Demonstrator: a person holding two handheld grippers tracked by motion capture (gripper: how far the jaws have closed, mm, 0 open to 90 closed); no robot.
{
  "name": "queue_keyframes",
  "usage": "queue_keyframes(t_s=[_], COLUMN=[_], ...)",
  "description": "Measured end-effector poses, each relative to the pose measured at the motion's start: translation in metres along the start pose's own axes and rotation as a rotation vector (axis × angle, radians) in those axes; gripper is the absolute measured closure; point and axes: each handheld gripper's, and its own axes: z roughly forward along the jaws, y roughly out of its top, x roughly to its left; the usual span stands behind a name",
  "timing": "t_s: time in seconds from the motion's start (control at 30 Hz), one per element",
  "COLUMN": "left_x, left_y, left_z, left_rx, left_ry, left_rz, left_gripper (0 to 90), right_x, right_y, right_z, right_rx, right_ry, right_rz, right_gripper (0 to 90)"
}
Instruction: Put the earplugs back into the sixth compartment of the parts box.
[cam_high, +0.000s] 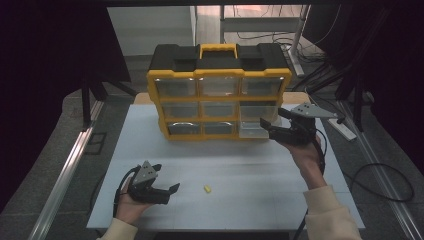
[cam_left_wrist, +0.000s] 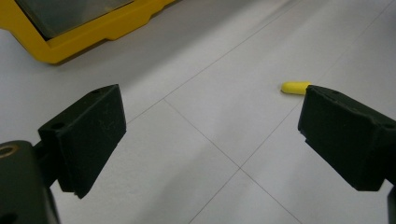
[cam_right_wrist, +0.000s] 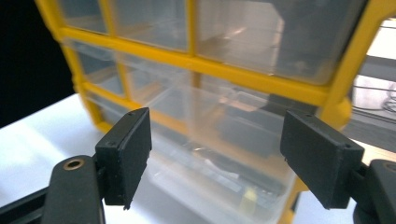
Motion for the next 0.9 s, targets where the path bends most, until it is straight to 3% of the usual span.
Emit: queue_keyframes(t_s=[0.23,0.47,0.9], left_x=[0.0,0.0,0.0], left_y=[0.0,0.0,0.0], left_z=[0.001,0.0,0.0], left_rx=[0.0,-0.004,-0.01], left_ry=[0.0,0.001,-0.005], left_rz=[0.003,0.0,0.002], left_gripper=[7.5,7.5,7.5], right_x=[0.018,0.033,0.052], right_y=[-0.012,-0.024,-0.044], right_z=[-0.014,-0.015,-0.007], right_rx=[-0.014,-0.008,0.069], right_ry=[0.09,0.154,0.213], right_rz=[-0.029,-0.036,-0.063], right_gripper=[25.0,25.4,26.1])
